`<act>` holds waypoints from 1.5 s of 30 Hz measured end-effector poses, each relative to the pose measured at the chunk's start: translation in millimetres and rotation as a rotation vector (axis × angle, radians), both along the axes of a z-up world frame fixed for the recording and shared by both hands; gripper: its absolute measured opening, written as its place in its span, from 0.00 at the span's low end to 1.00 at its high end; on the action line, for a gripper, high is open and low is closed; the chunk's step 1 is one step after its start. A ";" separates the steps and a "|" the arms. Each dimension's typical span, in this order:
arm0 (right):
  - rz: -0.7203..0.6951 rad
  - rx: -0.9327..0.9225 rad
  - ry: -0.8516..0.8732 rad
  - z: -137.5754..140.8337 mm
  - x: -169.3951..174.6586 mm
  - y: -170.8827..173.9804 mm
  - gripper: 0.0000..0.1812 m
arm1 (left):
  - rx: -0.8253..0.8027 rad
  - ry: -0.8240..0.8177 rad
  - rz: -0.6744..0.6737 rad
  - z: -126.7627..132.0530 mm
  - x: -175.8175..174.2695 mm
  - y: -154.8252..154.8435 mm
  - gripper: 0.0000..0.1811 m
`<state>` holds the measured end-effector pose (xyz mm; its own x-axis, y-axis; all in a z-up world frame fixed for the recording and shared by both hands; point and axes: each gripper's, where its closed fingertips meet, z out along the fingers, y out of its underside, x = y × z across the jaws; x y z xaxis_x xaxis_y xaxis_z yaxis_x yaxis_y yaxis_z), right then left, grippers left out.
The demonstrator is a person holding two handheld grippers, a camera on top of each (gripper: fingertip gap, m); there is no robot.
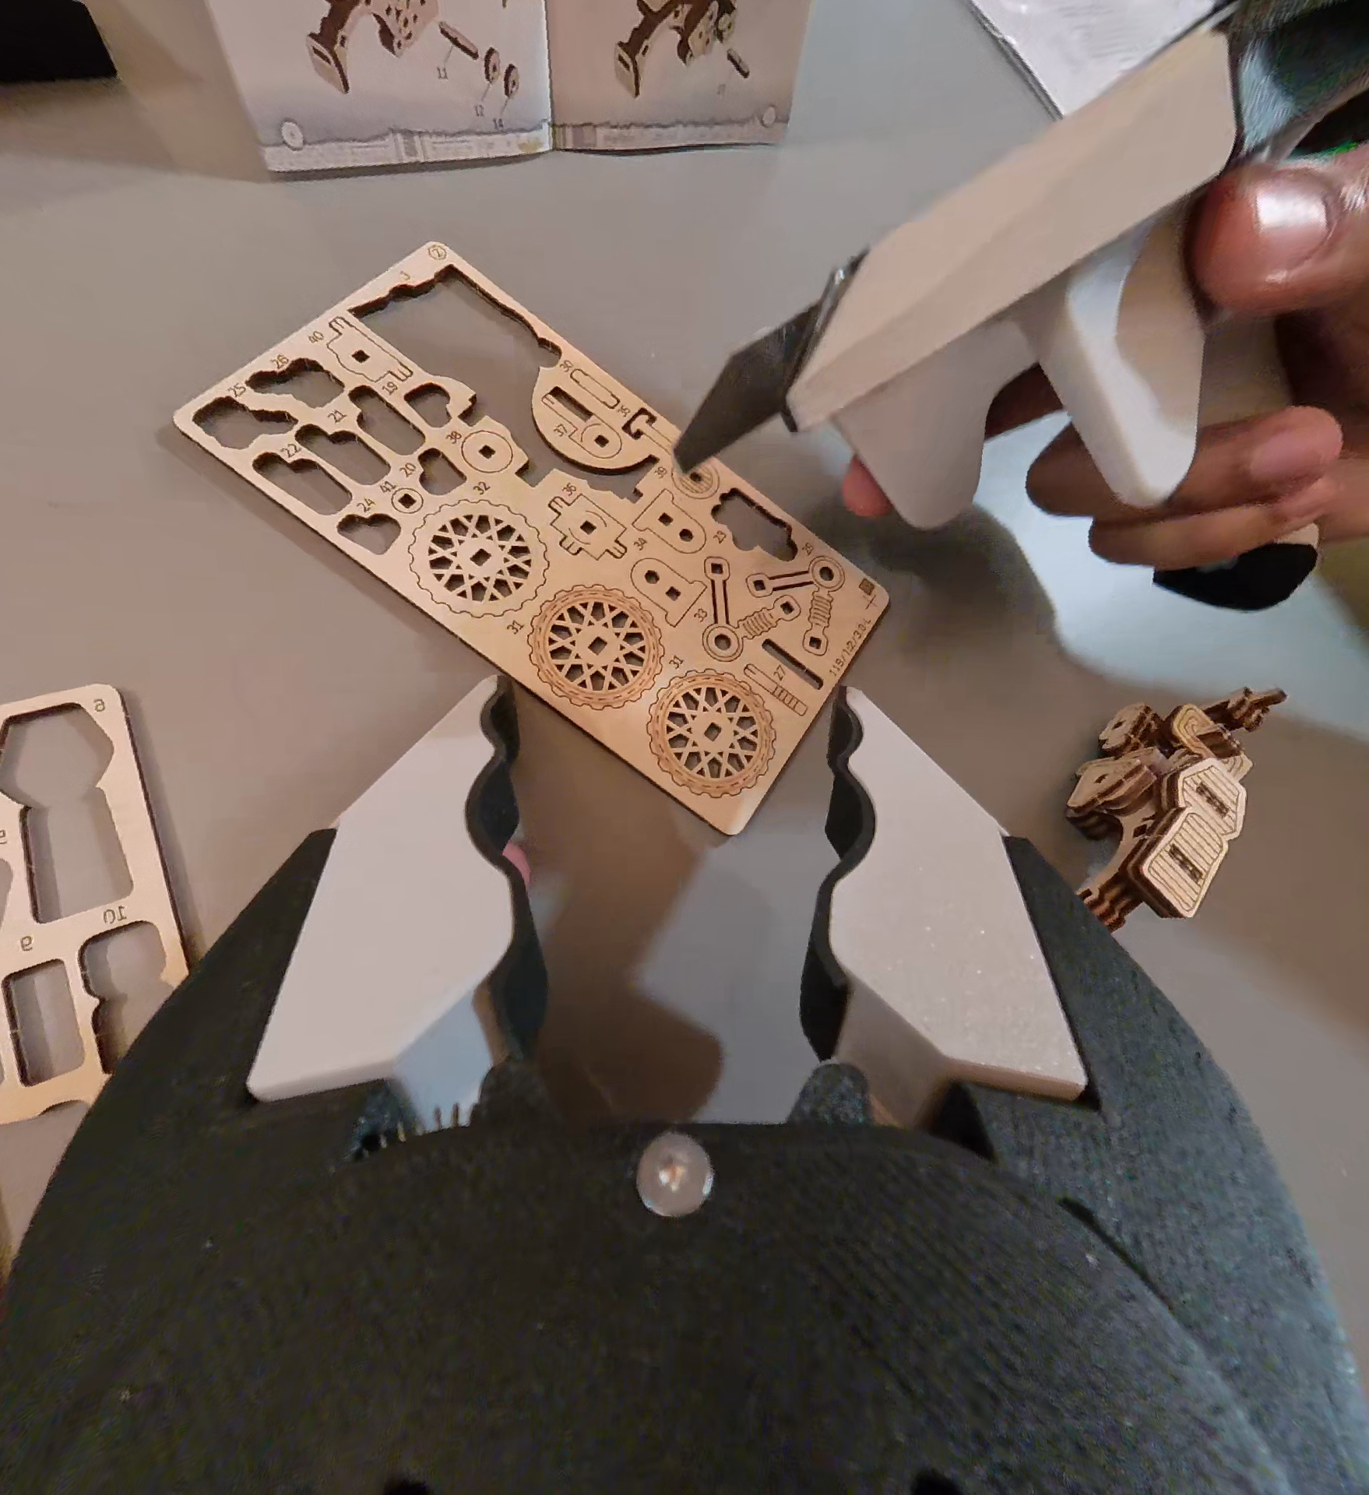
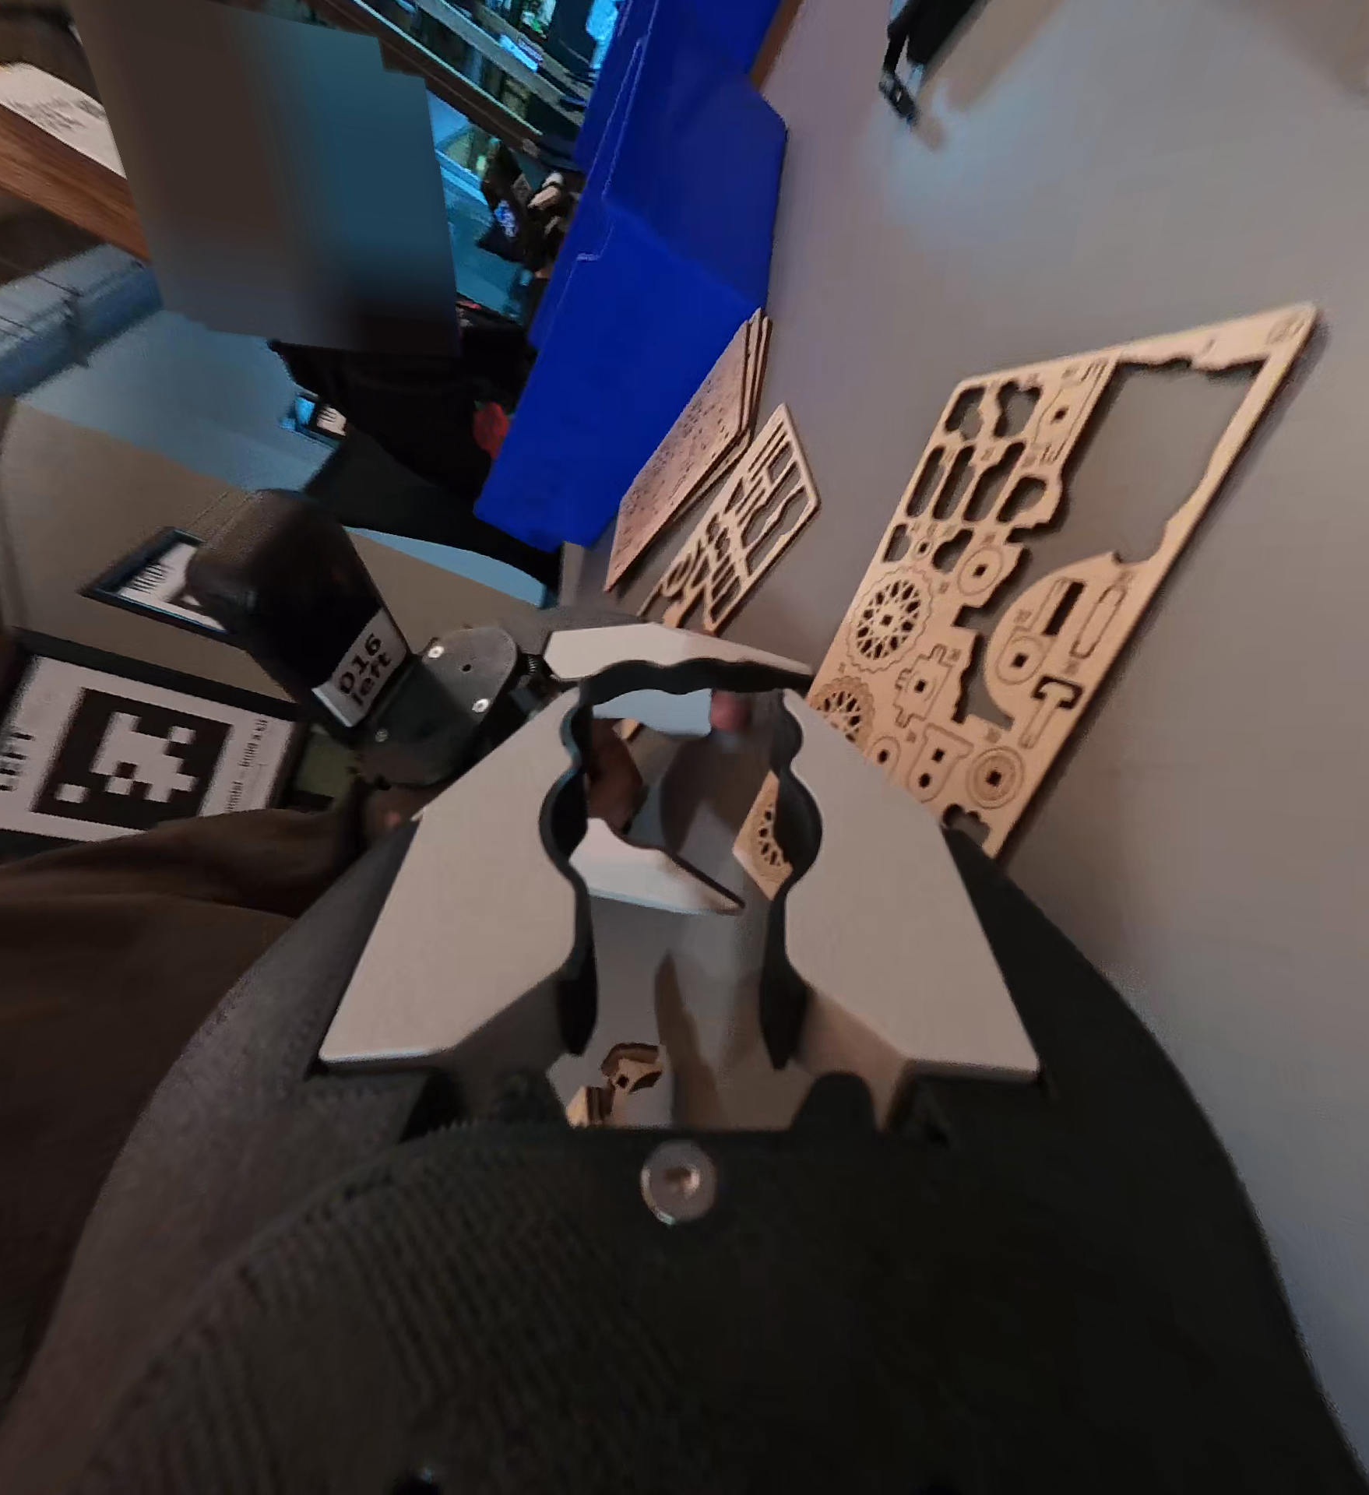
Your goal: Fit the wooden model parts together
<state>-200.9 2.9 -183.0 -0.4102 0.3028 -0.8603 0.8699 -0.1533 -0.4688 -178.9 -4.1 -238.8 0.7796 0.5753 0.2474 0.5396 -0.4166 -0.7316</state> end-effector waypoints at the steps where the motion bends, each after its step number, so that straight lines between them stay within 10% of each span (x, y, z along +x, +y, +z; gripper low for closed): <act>1: -0.009 0.045 0.036 0.6 -2.0 3.6 0.23 | -0.003 0.004 -0.007 0.0 0.7 0.1 0.42; 7: -0.073 0.415 0.273 -9.9 -3.0 41.7 0.22 | -0.026 0.080 -0.047 5.5 -3.3 -3.6 0.49; 17: -0.134 0.491 0.374 -12.0 13.0 58.5 0.22 | -0.357 0.350 -0.266 12.7 -55.6 6.1 0.87; 33: -0.063 1.001 0.384 -62.2 -2.5 53.9 0.11 | -0.067 0.210 -0.110 15.3 -13.7 -2.9 0.65; 45: -0.103 1.055 0.530 -47.2 -20.0 60.8 0.00 | 0.061 0.225 -0.001 38.2 -26.8 -6.8 0.63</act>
<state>-220.9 63.7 -230.3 -0.5724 0.8133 0.1046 0.5353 0.4673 -0.7037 -205.7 -10.9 -200.6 0.8199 0.5634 0.1017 0.3594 -0.3683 -0.8574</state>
